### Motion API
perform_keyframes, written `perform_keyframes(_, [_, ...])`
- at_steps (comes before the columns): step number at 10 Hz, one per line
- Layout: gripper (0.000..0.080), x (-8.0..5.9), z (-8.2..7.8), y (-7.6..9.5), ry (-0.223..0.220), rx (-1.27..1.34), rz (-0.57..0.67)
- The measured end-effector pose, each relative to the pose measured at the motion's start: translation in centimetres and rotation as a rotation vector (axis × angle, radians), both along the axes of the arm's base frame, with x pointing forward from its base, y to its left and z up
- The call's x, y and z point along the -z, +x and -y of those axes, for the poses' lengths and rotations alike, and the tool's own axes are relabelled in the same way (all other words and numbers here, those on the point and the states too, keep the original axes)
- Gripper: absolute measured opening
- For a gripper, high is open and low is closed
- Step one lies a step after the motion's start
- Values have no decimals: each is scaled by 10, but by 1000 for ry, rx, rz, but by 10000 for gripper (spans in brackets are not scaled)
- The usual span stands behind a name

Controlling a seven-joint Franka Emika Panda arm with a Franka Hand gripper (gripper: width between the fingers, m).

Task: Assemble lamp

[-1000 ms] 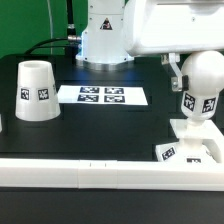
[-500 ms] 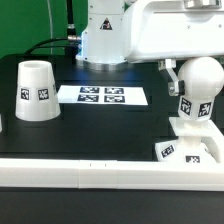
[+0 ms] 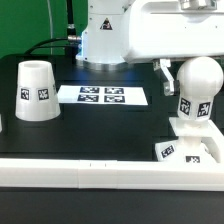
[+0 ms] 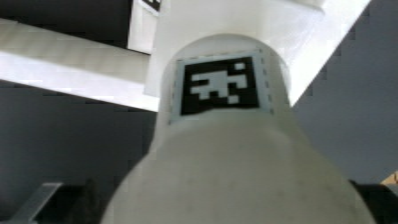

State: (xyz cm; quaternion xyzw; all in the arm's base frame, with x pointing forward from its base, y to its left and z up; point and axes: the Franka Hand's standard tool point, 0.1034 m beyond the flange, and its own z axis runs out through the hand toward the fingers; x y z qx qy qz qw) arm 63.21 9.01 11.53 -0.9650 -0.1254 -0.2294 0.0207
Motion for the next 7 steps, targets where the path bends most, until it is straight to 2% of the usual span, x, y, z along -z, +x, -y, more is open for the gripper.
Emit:
perform_keyframes(3, [697,-5,5,0,-6,-4,-9])
perform_keyframes(7, [698,-29,8,1,-14,-14,-34])
